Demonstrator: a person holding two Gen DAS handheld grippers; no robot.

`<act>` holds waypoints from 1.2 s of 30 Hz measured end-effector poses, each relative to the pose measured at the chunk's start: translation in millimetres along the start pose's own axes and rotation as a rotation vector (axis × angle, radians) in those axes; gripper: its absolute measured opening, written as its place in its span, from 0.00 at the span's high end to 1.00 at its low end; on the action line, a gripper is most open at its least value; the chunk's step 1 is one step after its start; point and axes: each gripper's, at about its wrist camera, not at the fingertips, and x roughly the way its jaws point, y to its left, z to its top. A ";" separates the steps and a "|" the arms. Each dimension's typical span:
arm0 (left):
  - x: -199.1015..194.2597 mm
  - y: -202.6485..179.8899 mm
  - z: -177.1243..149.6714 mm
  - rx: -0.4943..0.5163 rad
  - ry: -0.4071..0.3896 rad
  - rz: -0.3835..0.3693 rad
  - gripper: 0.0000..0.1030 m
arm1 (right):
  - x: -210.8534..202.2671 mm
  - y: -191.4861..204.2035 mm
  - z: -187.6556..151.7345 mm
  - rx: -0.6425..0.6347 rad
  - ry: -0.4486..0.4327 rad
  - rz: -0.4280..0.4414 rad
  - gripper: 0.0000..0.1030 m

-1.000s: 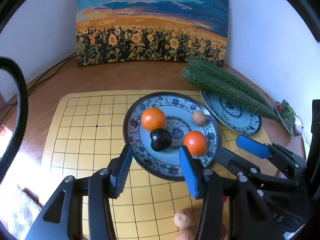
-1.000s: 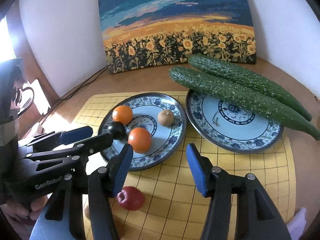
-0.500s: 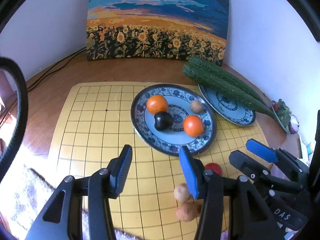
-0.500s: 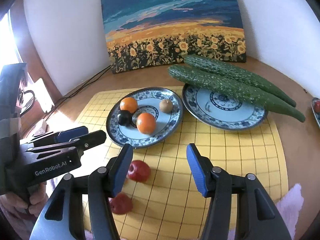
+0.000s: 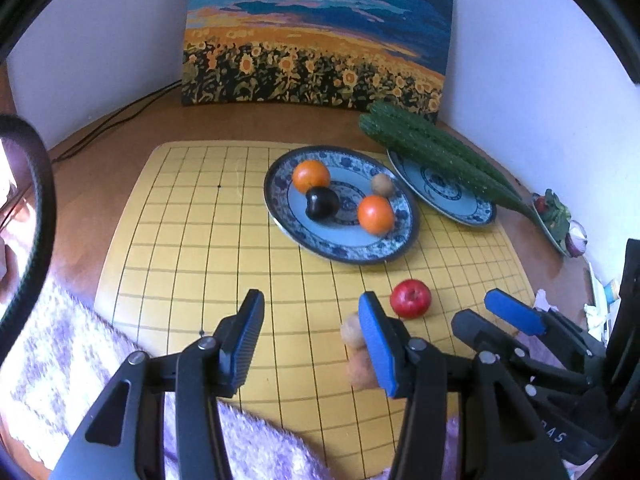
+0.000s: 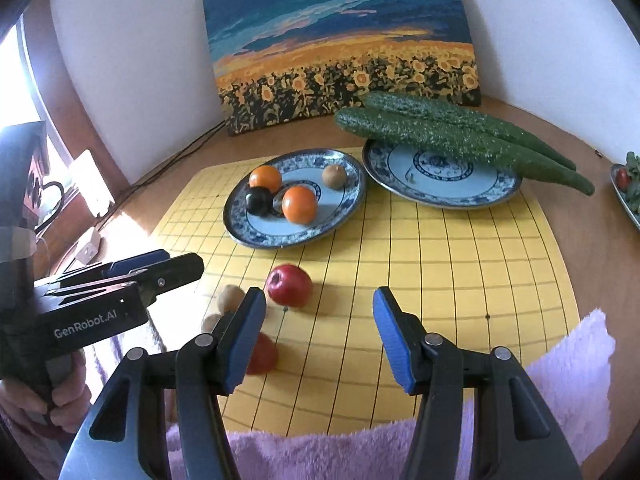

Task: Organize fruits
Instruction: 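Move both tools back toward the remaining fruits, then close the left tool on a brown potato while the right tool closes on a red apple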

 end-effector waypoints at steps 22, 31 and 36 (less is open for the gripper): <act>8.4 -23.0 -35.9 0.082 0.034 -0.025 0.49 | -9.7 -10.3 -30.6 0.025 0.005 -0.029 0.44; 11.2 -26.2 -38.5 0.086 0.047 -0.085 0.73 | -6.7 -9.2 -33.6 0.025 0.010 -0.019 0.44; 11.1 -30.6 -39.4 0.104 0.048 -0.114 0.74 | -2.1 -8.1 -34.2 0.026 0.020 -0.019 0.44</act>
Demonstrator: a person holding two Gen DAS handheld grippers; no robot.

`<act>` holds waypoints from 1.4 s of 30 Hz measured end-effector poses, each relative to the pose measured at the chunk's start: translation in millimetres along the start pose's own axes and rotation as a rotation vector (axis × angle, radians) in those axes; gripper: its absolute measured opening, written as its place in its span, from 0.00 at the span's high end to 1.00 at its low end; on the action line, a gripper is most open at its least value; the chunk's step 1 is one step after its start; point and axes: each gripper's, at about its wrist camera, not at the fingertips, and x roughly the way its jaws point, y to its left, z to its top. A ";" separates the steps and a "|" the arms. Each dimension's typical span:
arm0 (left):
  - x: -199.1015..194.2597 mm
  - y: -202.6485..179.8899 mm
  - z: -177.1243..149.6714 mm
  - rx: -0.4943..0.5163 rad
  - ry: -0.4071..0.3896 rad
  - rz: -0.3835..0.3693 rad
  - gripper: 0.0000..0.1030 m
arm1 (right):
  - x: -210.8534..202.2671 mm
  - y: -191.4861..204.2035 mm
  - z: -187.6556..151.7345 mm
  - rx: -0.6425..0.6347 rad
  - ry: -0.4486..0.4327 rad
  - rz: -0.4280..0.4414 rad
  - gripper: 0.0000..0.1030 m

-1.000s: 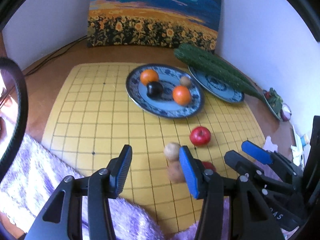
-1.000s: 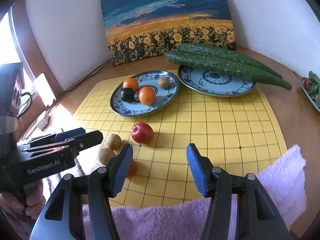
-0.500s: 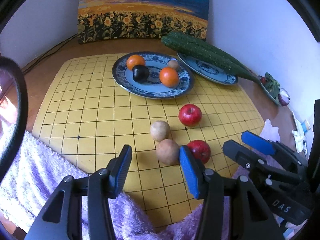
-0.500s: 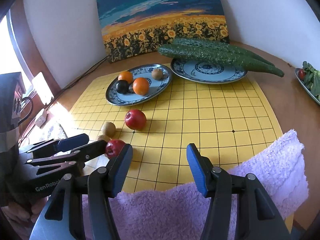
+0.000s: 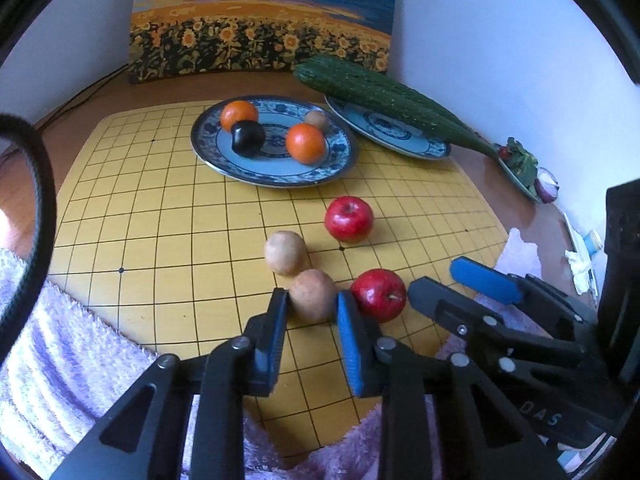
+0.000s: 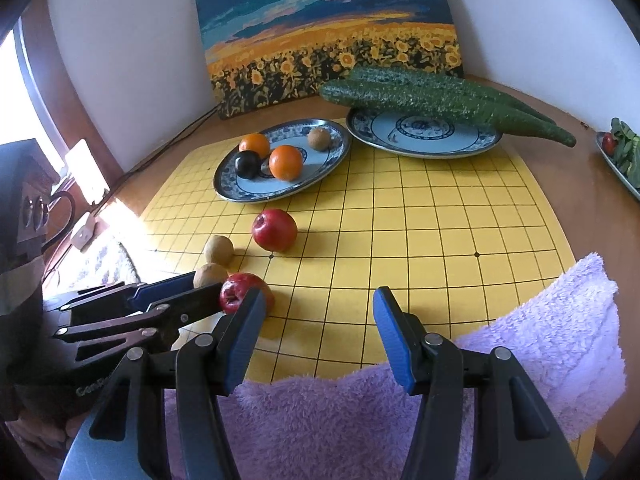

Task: Organize fruits
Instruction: 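Close the left tool on a brown potato while the right tool closes on a red apple, then carry the potato and apple onto the patterned fruit plate and open both tools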

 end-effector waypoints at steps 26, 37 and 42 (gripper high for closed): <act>-31.4 40.2 0.1 -0.086 -0.057 0.075 0.74 | -11.1 26.9 -2.8 -0.036 -0.011 0.016 0.44; -34.1 43.3 -0.8 -0.095 -0.060 0.068 0.74 | 2.4 38.3 -6.5 -0.061 0.016 0.009 0.44; -34.0 44.4 -3.0 -0.099 -0.058 0.065 0.74 | 6.8 43.3 -8.0 -0.067 0.007 0.017 0.45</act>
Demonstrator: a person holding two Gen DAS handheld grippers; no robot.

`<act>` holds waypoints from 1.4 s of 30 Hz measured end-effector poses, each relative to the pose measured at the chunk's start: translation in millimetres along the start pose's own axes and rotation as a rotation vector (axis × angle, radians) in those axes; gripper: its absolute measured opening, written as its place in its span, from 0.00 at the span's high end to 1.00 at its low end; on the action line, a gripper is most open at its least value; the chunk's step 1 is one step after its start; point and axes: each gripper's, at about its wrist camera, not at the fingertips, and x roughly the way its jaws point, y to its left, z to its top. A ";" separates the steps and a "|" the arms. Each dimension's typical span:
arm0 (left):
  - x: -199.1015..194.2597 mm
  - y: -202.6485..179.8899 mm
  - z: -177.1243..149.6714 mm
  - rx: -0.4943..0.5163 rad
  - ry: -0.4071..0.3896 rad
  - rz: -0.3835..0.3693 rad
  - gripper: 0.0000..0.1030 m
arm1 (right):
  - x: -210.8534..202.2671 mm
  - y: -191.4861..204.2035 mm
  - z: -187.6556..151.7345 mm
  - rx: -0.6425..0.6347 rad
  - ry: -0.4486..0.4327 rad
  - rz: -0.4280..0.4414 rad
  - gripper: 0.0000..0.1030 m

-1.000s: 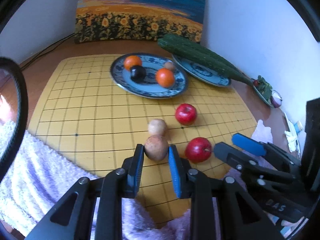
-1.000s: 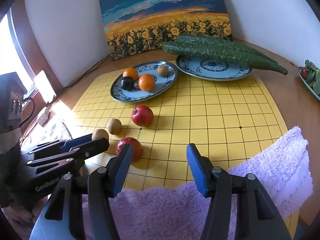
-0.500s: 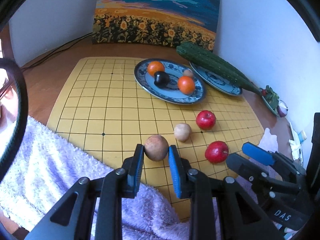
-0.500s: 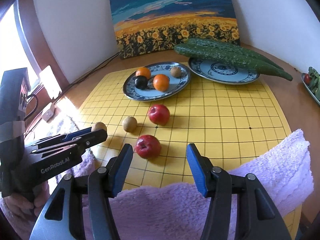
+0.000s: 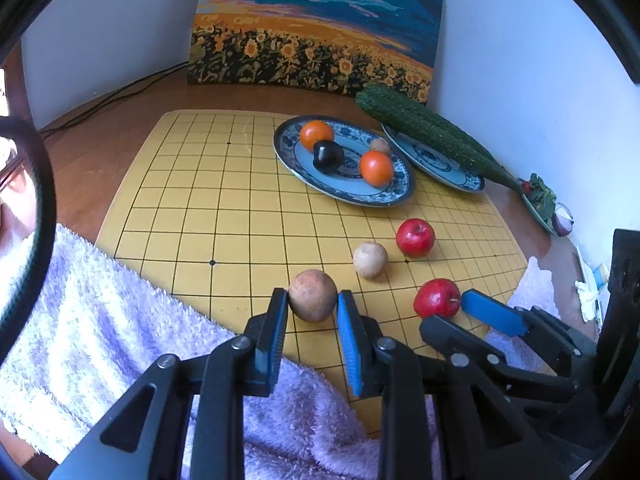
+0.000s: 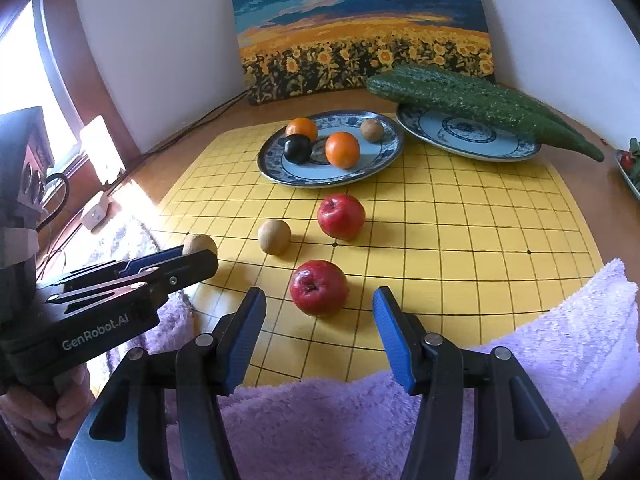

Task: Organize fruits
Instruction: 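Carry the potato and apple onto the patterned fruit plate and open both tools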

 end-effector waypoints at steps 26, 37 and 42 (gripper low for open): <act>5.0 -0.8 7.7 0.002 0.004 -0.023 0.74 | 11.5 0.4 3.5 0.009 0.011 0.039 0.68; 2.8 -2.8 22.0 0.003 -0.008 -0.036 0.74 | 2.2 -3.5 12.8 0.007 -0.013 0.072 0.68; 3.4 -4.5 35.1 0.013 -0.017 -0.029 0.74 | -4.2 -7.7 23.3 0.004 -0.034 0.074 0.68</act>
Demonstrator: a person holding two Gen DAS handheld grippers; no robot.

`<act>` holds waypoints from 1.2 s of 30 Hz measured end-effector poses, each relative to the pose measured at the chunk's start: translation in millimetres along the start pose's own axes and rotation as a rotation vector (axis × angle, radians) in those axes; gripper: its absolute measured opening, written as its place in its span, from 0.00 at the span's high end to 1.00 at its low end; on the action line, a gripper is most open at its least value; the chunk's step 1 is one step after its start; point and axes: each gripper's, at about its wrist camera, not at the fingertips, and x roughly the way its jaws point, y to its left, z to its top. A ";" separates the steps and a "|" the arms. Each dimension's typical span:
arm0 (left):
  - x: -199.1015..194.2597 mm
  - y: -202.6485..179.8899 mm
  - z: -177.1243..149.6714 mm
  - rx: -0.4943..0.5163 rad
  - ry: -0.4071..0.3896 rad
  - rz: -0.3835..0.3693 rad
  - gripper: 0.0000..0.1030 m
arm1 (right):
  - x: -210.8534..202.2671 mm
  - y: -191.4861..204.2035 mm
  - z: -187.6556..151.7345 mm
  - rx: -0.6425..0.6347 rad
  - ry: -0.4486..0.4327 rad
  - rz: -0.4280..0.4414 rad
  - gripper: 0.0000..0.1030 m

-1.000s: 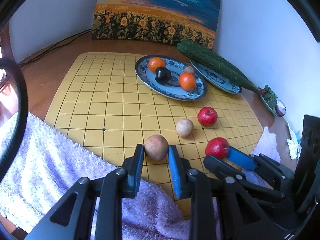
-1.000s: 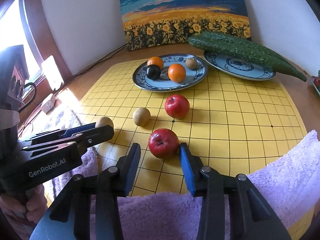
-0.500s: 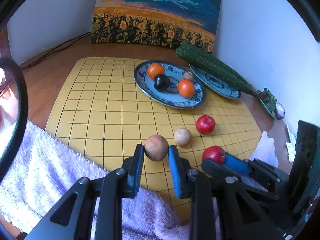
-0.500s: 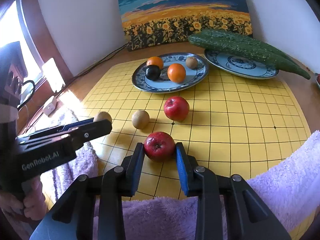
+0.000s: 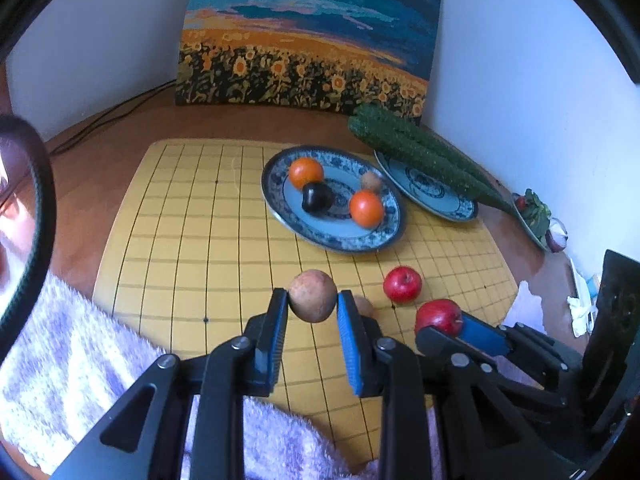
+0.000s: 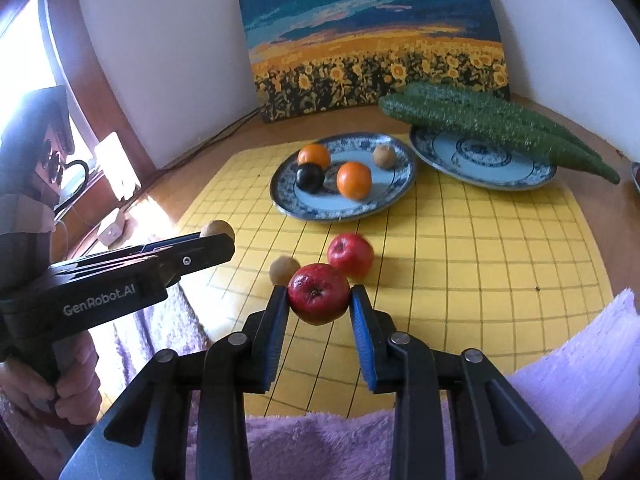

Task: Organize fruits
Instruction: 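Carry the potato and apple onto the patterned fruit plate and open both tools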

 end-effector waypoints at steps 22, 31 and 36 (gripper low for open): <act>33.2 4.3 64.5 0.052 -0.024 0.005 0.74 | 13.5 -26.2 54.2 -0.019 -0.014 -0.042 0.68; 54.6 10.3 71.4 0.044 -0.001 0.009 0.74 | 33.8 -39.8 70.4 -0.011 0.001 -0.060 0.68; 64.9 10.8 74.5 0.047 0.012 0.018 0.74 | 47.7 -47.2 75.8 0.004 0.012 -0.058 0.68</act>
